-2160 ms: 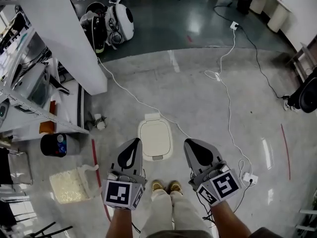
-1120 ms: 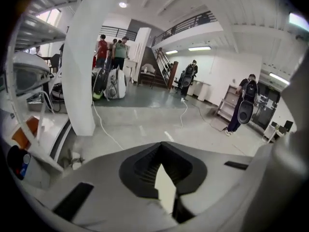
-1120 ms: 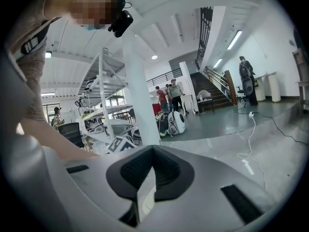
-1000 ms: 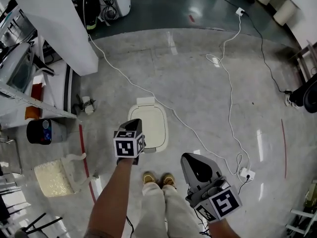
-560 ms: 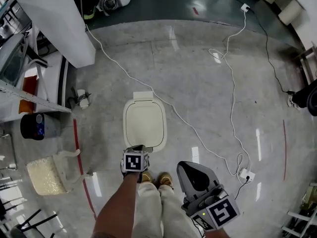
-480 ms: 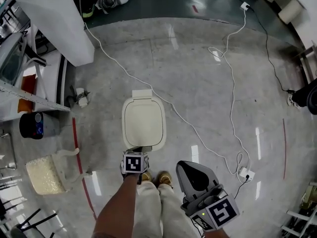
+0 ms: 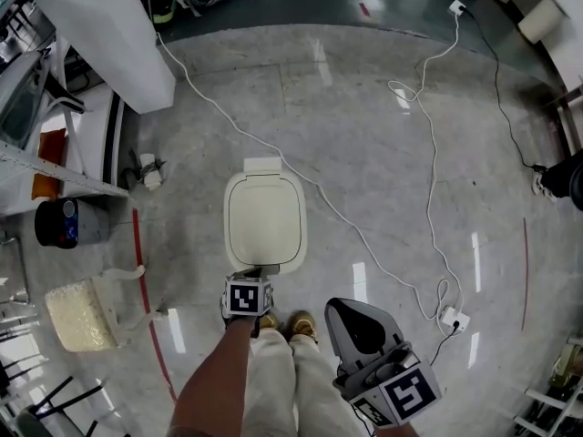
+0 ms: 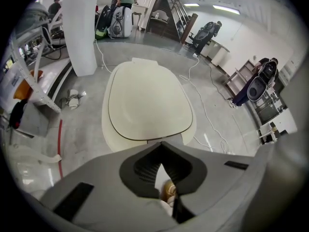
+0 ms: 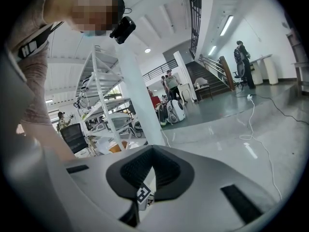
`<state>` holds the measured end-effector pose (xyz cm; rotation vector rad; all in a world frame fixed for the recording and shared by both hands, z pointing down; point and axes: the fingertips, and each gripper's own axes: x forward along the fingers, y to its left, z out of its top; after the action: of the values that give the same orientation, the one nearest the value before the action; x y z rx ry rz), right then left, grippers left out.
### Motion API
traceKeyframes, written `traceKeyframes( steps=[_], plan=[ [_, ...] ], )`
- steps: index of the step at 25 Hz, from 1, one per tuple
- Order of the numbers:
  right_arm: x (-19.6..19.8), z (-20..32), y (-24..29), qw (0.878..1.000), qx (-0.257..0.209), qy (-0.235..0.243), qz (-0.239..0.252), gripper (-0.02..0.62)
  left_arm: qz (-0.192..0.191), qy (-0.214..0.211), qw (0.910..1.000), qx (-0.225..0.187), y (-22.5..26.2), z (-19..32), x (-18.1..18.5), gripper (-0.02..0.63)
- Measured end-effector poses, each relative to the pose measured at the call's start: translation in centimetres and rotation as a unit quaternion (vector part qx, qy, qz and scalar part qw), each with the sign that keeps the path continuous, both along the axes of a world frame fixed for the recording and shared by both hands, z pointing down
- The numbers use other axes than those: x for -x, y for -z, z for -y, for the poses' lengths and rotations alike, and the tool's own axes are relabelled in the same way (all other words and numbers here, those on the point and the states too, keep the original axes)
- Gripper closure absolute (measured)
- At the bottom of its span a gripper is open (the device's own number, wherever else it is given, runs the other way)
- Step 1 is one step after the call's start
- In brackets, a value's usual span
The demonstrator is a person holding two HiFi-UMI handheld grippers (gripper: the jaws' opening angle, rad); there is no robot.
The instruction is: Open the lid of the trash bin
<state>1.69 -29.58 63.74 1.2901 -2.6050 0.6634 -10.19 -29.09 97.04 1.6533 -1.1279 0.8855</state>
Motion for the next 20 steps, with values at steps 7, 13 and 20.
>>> traceKeyframes(
  steps=[7,13,20],
  plan=[
    [-0.9,-0.5,-1.1,1.000,0.009,-0.009,0.003,0.563,0.009,-0.007,0.9999,-0.002,-0.9,-0.5,-0.3,0.609],
    [-1.2,-0.7,-1.7,1.000,0.018,-0.017,0.004,0.563,0.018,-0.011,0.9998,-0.005,-0.9,-0.4,-0.1,0.609],
    [-1.7,-0.6,-1.3,1.000,0.020,-0.023,0.002,0.563,0.030,-0.026,0.9991,-0.013,-0.5,0.3,0.0,0.611]
  ],
)
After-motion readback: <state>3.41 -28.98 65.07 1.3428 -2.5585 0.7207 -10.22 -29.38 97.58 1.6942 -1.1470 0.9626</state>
